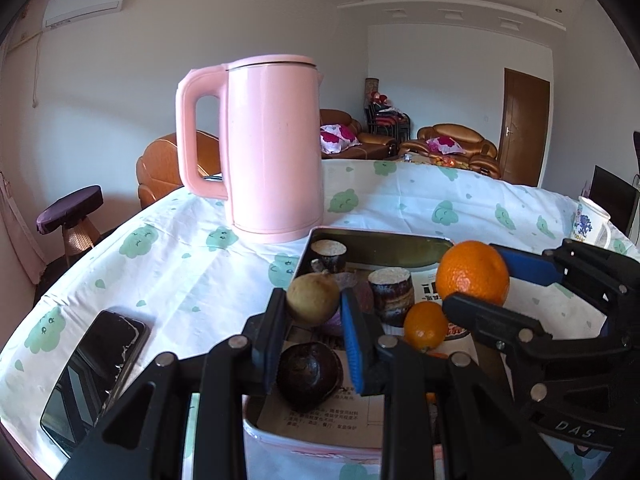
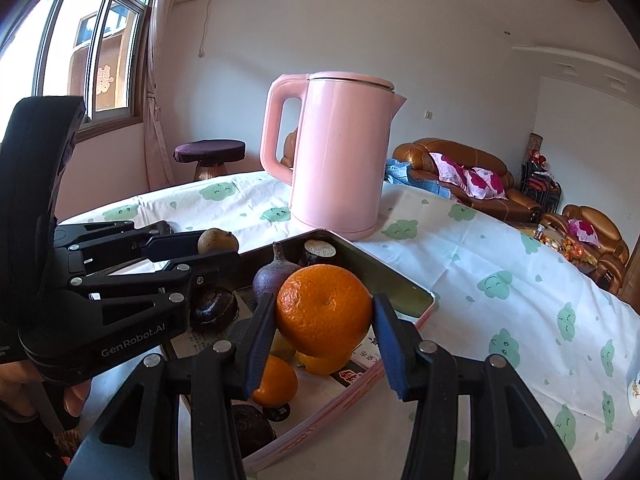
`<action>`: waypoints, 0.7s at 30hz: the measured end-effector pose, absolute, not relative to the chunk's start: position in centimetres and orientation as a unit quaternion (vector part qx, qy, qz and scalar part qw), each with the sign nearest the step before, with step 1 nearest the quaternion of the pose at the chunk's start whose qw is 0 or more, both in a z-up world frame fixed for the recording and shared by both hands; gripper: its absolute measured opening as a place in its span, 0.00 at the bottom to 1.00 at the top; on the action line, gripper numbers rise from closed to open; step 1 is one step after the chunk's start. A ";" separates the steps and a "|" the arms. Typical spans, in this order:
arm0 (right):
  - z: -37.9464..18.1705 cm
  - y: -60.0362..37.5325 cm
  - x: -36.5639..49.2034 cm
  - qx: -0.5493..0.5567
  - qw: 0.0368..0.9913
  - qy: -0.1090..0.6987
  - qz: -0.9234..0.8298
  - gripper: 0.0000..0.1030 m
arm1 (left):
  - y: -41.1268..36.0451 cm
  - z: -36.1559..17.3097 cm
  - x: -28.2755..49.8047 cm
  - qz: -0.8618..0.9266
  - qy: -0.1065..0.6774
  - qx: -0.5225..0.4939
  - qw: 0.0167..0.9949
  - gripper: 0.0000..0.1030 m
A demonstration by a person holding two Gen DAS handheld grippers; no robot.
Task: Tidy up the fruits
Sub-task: 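Lower the orange into the tin with the right tool while the left tool releases the brown fruit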
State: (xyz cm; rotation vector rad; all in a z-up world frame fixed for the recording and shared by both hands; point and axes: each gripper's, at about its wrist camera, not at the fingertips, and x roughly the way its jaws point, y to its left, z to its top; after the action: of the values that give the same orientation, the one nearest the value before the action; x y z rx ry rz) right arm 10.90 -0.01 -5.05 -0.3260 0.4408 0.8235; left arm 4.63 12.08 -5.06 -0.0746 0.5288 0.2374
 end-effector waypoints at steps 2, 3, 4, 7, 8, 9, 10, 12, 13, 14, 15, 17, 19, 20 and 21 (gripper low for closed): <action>-5.4 0.2 11.1 -0.160 0.877 0.222 0.395 0.49 | 12.0 -5.3 4.8 0.116 0.267 -0.033 0.956 0.28; -5.6 0.3 11.1 -0.161 0.876 0.226 0.395 0.49 | 12.0 -5.5 4.9 0.115 0.272 -0.030 0.955 0.28; -5.8 0.4 11.2 -0.164 0.873 0.232 0.397 0.49 | 12.0 -5.7 5.0 0.113 0.278 -0.029 0.953 0.28; -6.4 0.8 11.3 -0.173 0.867 0.246 0.398 0.49 | 12.0 -6.2 5.4 0.109 0.292 -0.030 0.950 0.28; -6.5 1.0 11.3 -0.176 0.865 0.250 0.399 0.49 | 12.0 -6.4 5.4 0.108 0.295 -0.030 0.949 0.28; -6.7 1.1 11.3 -0.178 0.862 0.254 0.401 0.49 | 12.0 -6.5 5.4 0.108 0.296 -0.029 0.949 0.28; -6.7 1.1 11.3 -0.178 0.860 0.256 0.403 0.49 | 12.0 -6.6 5.4 0.107 0.297 -0.029 0.949 0.28; -6.8 1.2 11.2 -0.179 0.858 0.257 0.408 0.49 | 12.0 -6.7 5.3 0.109 0.297 -0.027 0.948 0.30; -6.8 1.2 11.1 -0.181 0.856 0.259 0.410 0.50 | 11.9 -6.6 5.2 0.109 0.296 -0.027 0.949 0.32; -6.8 1.2 11.0 -0.182 0.857 0.258 0.407 0.50 | 12.0 -6.6 5.1 0.110 0.294 -0.028 0.949 0.36; -6.7 1.1 10.9 -0.182 0.859 0.254 0.405 0.54 | 12.0 -6.4 4.9 0.108 0.291 -0.029 0.950 0.41; -6.5 0.9 10.8 -0.177 0.861 0.250 0.405 0.58 | 11.8 -6.2 4.7 0.111 0.287 -0.026 0.951 0.46; -6.2 0.5 10.7 -0.172 0.864 0.247 0.403 0.60 | 11.9 -5.8 4.3 0.117 0.279 -0.025 0.953 0.58; -6.1 0.3 10.7 -0.168 0.865 0.246 0.402 0.60 | 11.9 -5.5 4.1 0.116 0.275 -0.028 0.954 0.60; -5.9 0.1 10.6 -0.165 0.867 0.245 0.401 0.60 | 11.9 -5.3 3.8 0.113 0.270 -0.031 0.956 0.61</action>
State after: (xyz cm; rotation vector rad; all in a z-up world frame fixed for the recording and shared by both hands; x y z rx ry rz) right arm 10.60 0.11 -5.93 -0.3461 0.5128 0.8405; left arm 3.78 11.91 -5.28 -0.0629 0.5474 0.2288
